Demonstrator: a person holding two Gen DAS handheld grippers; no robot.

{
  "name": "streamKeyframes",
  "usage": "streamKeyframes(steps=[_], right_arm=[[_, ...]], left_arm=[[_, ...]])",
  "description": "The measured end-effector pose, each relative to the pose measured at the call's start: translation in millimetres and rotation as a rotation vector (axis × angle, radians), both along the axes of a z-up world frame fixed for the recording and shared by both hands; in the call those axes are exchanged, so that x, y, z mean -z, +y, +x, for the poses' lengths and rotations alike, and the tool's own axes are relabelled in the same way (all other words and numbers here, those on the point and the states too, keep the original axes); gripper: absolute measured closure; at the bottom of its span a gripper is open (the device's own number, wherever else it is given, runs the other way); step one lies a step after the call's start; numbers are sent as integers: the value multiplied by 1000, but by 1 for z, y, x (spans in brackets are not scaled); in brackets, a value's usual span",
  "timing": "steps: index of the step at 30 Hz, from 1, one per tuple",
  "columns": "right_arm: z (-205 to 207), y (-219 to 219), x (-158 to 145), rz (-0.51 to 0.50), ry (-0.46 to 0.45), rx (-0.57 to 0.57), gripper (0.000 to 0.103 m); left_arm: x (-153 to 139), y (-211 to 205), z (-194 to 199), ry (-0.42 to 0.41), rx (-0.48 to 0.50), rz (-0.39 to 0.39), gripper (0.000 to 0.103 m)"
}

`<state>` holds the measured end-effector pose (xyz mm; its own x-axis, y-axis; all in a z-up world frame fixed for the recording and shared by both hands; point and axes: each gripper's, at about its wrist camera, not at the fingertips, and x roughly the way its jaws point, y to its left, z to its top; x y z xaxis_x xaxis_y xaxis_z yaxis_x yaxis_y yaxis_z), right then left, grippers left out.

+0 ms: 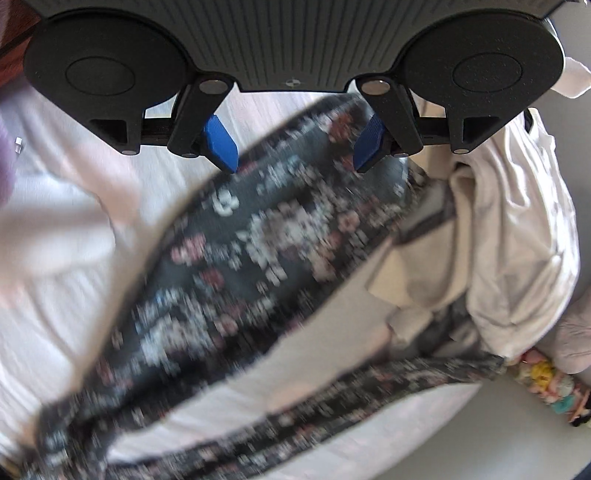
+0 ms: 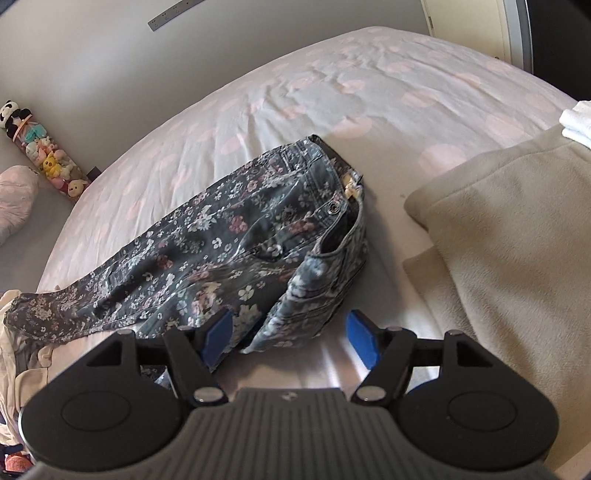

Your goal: Fold clothes

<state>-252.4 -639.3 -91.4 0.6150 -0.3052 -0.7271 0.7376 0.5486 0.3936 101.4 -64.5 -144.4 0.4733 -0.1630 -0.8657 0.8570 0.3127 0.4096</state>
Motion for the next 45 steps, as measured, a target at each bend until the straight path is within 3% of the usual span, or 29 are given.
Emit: streamKeyframes(steps=[4,10,13,15,17,18,21,26,29,32,37,41,45], right_arm=[[5,0,1,3,10,5,32],[1,-13,10,49,5,67,32],[7,-19,16,66,-14,79,32],[13,-24,21,81,-26,93,34],[18,-26,23,84,-27,107,63],[20,-27,23,74,-18,115,84],[18,-24,13,36,-10,133,88],[-9,-33,-25,-61,-43,188,91],[-30,-46,-41,-86,-47,224,92],[-46,-56,-39,-74,-27,260,92],[-58,-62,-8,1,-8,300,92],[-56,-62,9,43,-2,311,92],[-52,-61,0,-8,-5,282,92]], left_arm=[[21,5,6,40,-10,35,35],[29,10,16,72,-85,-24,36],[28,10,19,96,-104,-47,48],[26,8,18,92,-114,-63,64],[24,5,20,81,-140,-78,76],[22,4,21,77,-162,-89,83],[9,4,27,39,-207,-131,91],[-43,9,37,-44,-242,-235,93],[-72,14,41,-78,-243,-255,95],[-72,16,36,-62,-208,-213,95],[-55,21,22,-38,-178,-140,95],[-47,25,16,-38,-193,-154,95],[-64,19,21,-94,-198,-192,95]])
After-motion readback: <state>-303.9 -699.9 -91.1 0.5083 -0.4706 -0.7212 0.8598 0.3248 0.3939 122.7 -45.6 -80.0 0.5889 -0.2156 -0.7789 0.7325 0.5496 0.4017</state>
